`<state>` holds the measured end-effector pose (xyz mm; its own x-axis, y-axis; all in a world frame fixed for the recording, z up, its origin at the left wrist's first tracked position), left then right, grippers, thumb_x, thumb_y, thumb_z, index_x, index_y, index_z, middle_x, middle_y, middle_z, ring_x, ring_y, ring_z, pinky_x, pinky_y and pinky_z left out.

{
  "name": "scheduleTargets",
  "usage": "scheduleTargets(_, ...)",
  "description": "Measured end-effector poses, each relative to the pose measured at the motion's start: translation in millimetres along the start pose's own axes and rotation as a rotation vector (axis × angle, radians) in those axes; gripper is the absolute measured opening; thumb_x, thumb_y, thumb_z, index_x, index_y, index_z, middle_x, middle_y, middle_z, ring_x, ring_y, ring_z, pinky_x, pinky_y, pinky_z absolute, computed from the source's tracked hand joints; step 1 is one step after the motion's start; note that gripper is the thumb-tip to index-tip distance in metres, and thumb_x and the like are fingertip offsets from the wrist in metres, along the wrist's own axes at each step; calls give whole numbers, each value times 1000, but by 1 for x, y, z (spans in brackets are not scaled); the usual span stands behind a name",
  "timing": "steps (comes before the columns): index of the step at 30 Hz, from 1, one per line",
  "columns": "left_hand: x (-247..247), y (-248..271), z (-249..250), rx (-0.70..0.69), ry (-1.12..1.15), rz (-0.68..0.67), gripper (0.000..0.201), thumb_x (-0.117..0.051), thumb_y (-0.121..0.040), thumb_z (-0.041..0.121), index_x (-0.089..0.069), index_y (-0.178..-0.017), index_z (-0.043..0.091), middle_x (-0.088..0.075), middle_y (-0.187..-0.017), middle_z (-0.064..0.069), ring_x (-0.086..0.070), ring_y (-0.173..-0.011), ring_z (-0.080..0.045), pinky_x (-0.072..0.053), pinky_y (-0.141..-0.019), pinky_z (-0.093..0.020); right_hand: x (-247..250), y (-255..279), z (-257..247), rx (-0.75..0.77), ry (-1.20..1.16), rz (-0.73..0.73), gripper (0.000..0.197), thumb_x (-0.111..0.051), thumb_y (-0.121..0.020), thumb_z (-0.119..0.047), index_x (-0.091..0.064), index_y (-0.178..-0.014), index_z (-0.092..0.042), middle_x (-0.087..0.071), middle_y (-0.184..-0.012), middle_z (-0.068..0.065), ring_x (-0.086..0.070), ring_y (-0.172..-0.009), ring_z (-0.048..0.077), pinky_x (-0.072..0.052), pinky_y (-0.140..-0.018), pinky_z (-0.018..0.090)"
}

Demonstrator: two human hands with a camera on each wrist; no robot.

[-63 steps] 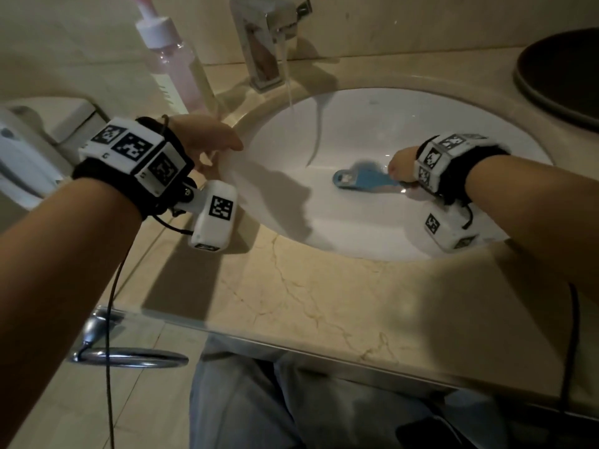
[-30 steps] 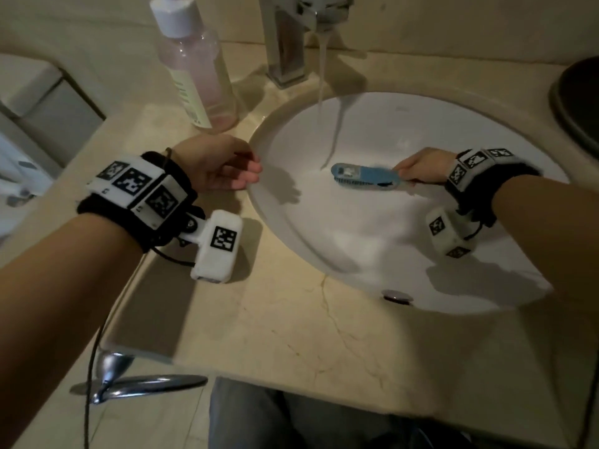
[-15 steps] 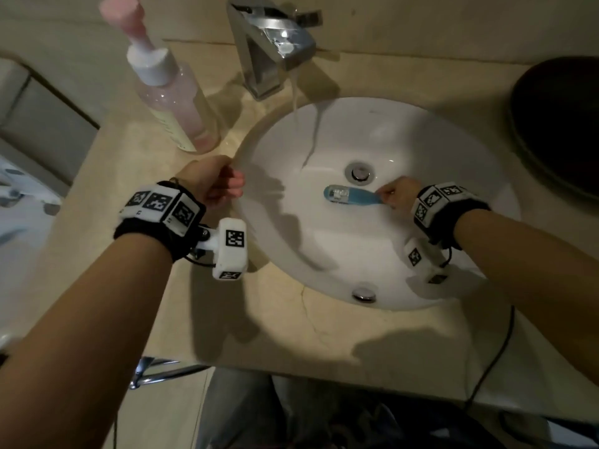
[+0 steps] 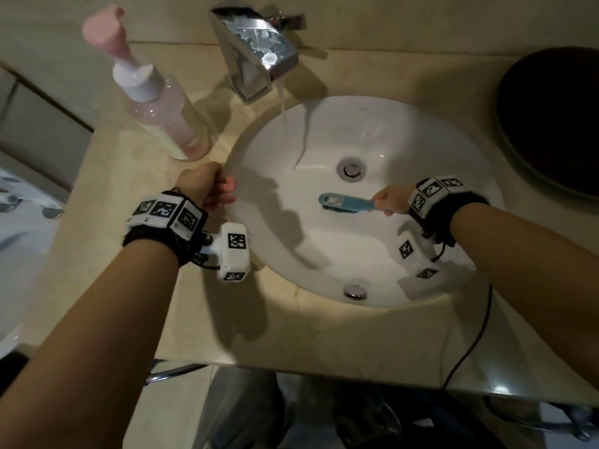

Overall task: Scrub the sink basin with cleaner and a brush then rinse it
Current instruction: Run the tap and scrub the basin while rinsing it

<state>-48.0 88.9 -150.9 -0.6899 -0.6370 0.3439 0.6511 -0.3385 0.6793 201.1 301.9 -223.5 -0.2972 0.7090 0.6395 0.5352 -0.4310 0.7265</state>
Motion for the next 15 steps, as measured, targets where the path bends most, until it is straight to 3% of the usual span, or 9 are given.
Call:
scheduleTargets(1, 0, 0, 0, 5, 13, -1, 28, -37, -89, 24, -50, -66, 17, -49, -32, 8, -43, -26, -5, -22, -38, -9, 1, 3, -6, 39, -16, -14, 22, -43, -98, -22, -65, -97, -22, -52, -66, -3, -46, -66, 13, -33, -78, 24)
scheduleTargets(3, 0, 0, 1, 20, 28, 1, 29, -37, -90, 24, -52, -66, 16, -49, -31, 7, -44, -24, -4, -24, -41, -15, -5, 10, -28, 133, -18, -83, 26, -44, -97, -22, -62, -117, -26, -55, -70, -7, -49, -78, 11, -35, -74, 19)
scheduleTargets(5, 0, 0, 2, 40, 32, 10, 30, -38, -91, 26, -53, -66, 16, -48, -30, 7, -46, -24, -4, -25, -46, -20, -16, 12, -52, 191, 54, -163, 35, -46, -97, -21, -55, -130, -24, -66, -92, 1, -52, -90, 12, -38, -68, 11)
scheduleTargets(7, -1, -1, 3, 60, 36, 13, 31, -38, -91, 27, -52, -65, 16, -46, -28, 8, -45, -22, -5, -25, -47, -21, -13, 3, -70, 221, 150, -75, 36, -44, -98, -21, -55, -132, -23, -63, -123, 2, -57, -106, 17, -43, -85, 17)
scheduleTargets(8, -1, -1, 3, 73, 38, 16, 31, -38, -91, 27, -51, -65, 15, -45, -28, 8, -44, -22, -5, -25, -48, -22, -5, -1, -78, 213, 157, 10, 35, -42, -99, -21, -55, -132, -24, -59, -131, 1, -55, -115, 19, -40, -95, 23)
scheduleTargets(10, 0, -1, 3, 95, 31, 27, 31, -39, -90, 29, -52, -65, 16, -45, -28, 9, -47, -25, -6, -26, -49, -22, 19, -7, -90, 176, 152, 194, 36, -37, -100, -17, -56, -130, -26, -57, -132, 3, -52, -121, 24, -35, -103, 32)
scheduleTargets(12, 1, -1, 2, 107, 27, 37, 31, -40, -90, 29, -52, -65, 17, -45, -28, 9, -49, -31, -7, -27, -49, -21, 47, -14, -99, 130, 203, 347, 39, -37, -96, -9, -60, -122, -27, -61, -121, 6, -54, -114, 27, -33, -100, 38)
scheduleTargets(15, 0, -1, 3, 111, 34, 38, 31, -41, -90, 29, -53, -64, 17, -45, -28, 8, -47, -24, -5, -28, -50, -21, 77, -20, -102, 118, 204, 462, 42, -39, -89, 1, -60, -116, -24, -60, -113, 10, -54, -110, 29, -32, -96, 40)
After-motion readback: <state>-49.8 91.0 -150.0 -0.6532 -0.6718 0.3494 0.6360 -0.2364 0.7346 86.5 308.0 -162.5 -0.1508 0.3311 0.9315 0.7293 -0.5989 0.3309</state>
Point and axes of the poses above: each hand's wrist, its own y-axis away from the middle knuckle, its own x-axis out of the back of the hand, z = x × y, the point moved 8 cm from there along -y, towards the middle knuckle
